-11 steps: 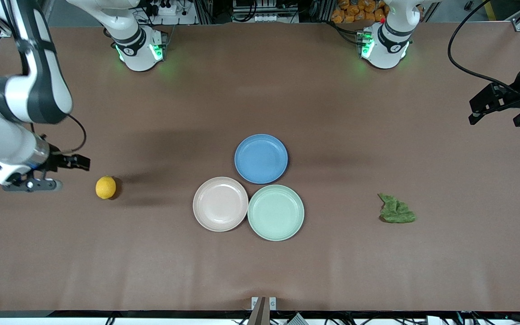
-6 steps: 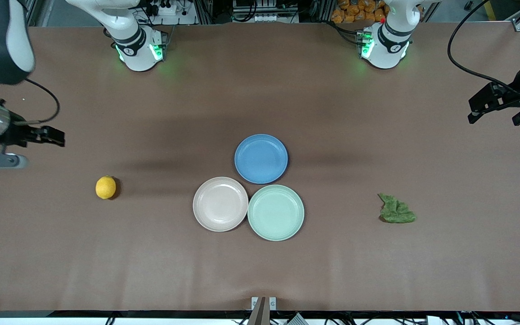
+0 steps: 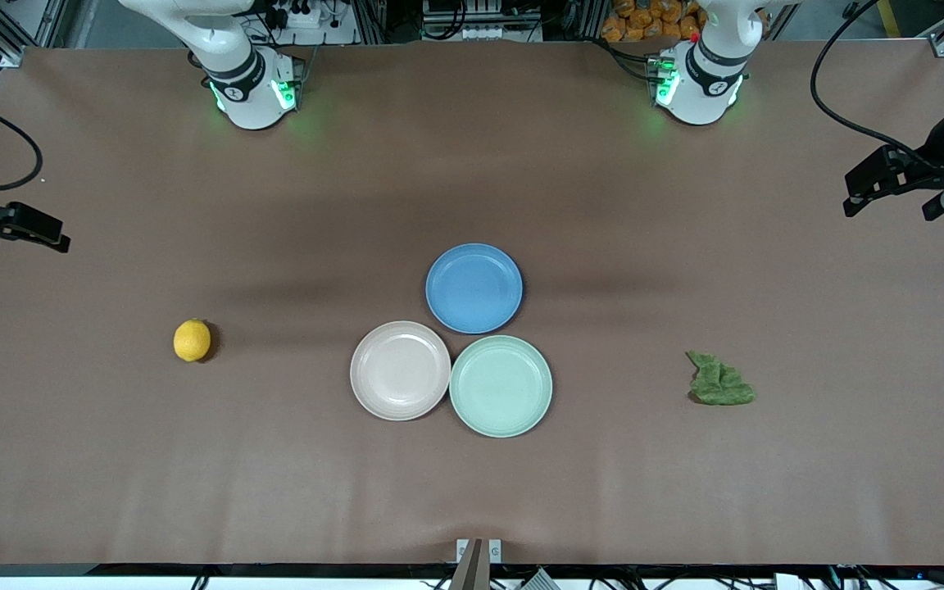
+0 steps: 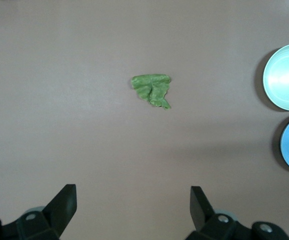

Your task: Pick lemon and lettuce from plates

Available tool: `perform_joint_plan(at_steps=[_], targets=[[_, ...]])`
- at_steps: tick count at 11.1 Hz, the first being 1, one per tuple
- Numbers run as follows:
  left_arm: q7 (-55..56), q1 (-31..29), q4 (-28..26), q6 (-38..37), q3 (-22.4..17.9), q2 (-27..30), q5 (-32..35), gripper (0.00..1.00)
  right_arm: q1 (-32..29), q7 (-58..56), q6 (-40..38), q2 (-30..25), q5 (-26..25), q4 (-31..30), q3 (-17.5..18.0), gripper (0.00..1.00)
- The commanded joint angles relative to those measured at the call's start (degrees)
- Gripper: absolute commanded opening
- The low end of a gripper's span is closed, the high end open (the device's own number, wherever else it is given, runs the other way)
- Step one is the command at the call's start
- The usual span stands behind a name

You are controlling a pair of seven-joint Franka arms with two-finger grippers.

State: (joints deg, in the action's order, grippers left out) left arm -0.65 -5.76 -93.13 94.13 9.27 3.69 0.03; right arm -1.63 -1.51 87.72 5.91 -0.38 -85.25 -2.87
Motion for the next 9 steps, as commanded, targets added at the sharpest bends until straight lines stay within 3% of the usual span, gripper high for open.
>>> perform_joint_plan(at_steps=[1, 3, 9], targets=[[-0.7, 0.0, 0.9, -4.5, 0.1, 0.1, -1.3, 1.0, 1.0, -1.3, -1.8, -0.2, 1.1, 2.0, -1.4, 1.0], [-0.7, 0.0, 1.0, -4.9, 0.1, 0.1, -1.4, 1.0, 1.4, -1.6, -5.4, 0.1, 1.2, 4.7, -2.1, 1.0], [-0.4, 0.4, 1.7, -4.9, 0.1, -0.1, -1.3, 1.0, 2.0, -1.7, -7.4, -1.7, 1.2, 3.9, -2.9, 1.0]])
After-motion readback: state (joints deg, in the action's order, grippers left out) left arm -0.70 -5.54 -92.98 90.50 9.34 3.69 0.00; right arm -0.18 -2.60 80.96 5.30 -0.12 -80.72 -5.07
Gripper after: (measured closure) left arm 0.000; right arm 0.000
